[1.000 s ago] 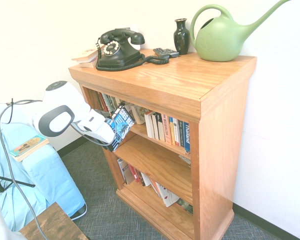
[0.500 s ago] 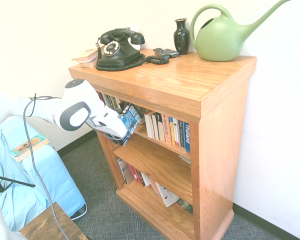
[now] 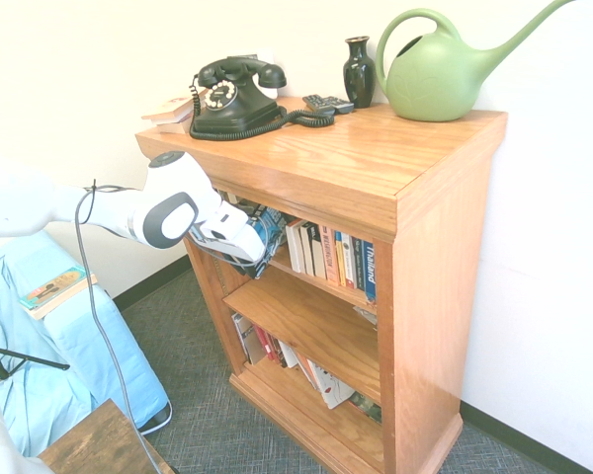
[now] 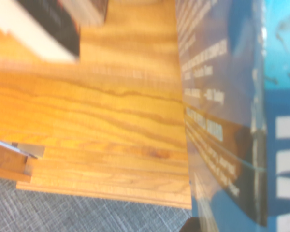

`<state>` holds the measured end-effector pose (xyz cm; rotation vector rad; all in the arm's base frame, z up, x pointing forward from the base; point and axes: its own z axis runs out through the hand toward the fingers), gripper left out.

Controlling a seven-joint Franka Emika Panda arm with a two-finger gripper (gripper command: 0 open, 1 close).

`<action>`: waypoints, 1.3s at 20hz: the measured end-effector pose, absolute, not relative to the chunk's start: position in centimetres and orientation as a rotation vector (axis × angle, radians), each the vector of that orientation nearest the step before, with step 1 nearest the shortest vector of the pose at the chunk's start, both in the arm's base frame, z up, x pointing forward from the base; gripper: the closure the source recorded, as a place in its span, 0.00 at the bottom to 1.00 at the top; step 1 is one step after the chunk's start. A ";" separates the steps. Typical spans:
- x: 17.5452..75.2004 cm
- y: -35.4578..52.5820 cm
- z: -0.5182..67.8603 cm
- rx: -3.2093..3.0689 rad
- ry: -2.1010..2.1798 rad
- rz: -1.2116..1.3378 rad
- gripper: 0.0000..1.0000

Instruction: Shelf the books

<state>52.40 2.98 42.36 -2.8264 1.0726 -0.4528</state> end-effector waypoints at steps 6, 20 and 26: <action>55.0 3.3 41.8 -2.829 1.078 -0.456 1.00; 56.5 4.6 41.3 -2.846 1.081 -0.476 1.00; 56.6 4.8 41.3 -2.844 1.091 -0.481 0.00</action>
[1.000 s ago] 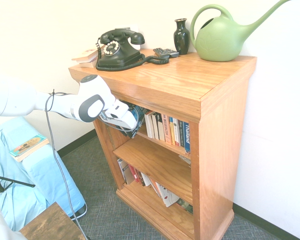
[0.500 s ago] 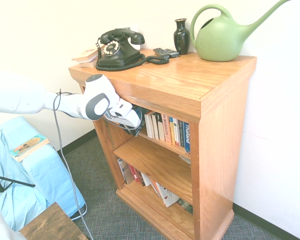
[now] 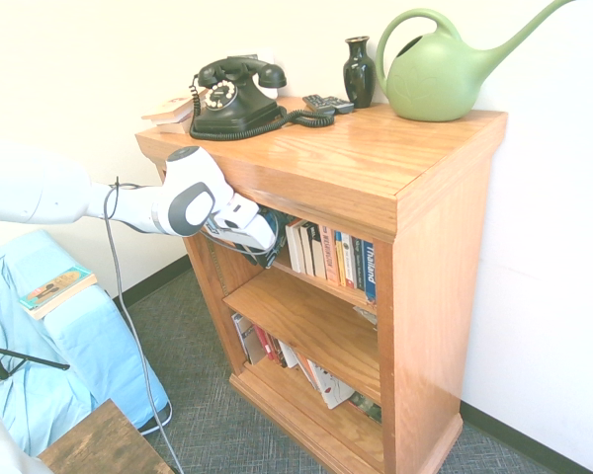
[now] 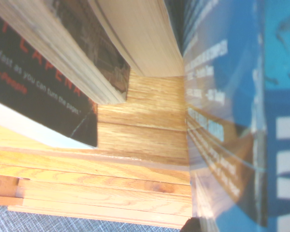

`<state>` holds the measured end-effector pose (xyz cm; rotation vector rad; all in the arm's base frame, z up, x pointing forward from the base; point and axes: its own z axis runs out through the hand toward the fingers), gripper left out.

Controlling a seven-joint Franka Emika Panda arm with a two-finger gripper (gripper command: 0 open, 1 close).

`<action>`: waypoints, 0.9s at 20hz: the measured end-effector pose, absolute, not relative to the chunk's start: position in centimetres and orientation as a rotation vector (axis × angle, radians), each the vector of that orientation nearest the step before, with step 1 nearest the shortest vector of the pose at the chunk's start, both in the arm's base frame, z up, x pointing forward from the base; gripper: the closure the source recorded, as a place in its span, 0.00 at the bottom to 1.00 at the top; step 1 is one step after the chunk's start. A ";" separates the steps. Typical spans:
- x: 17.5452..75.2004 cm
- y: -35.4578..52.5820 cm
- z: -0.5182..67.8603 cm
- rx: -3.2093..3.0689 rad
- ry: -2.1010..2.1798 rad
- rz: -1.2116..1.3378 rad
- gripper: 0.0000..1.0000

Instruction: Shelf the books

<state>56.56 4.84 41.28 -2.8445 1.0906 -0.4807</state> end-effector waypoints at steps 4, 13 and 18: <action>56.6 5.0 41.3 -2.845 1.096 -0.486 0.00; 56.6 5.2 41.3 -2.839 1.091 -0.498 0.00; 55.3 4.6 42.2 -2.826 1.087 -0.539 0.00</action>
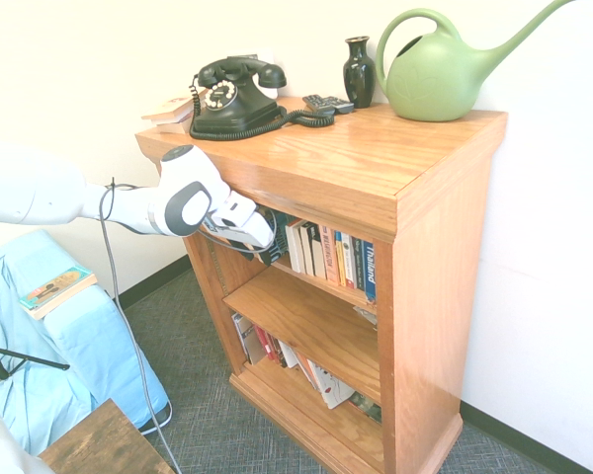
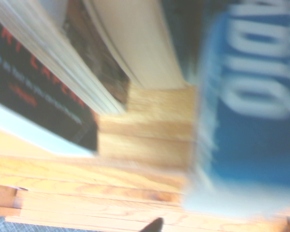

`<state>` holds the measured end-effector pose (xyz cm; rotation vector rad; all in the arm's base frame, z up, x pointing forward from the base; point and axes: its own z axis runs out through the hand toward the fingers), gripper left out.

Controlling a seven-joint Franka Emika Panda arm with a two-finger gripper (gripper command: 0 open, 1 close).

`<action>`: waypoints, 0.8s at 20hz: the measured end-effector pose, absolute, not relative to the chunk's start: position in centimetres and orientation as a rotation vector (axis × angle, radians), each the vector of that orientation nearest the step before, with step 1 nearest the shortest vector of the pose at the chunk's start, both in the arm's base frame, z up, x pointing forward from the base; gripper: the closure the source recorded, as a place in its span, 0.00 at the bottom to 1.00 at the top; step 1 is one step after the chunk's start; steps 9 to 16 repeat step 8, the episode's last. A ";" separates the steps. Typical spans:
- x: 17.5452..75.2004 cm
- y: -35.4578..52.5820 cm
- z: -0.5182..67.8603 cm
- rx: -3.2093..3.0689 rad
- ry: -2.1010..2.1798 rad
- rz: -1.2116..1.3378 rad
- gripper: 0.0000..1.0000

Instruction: Shelf the books

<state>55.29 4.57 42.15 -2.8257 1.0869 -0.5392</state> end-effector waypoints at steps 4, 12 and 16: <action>50.5 3.8 41.9 -2.846 1.073 -0.549 0.00; 45.0 2.8 41.7 -2.854 1.071 -0.543 0.00; 45.0 2.8 41.7 -2.854 1.071 -0.543 0.00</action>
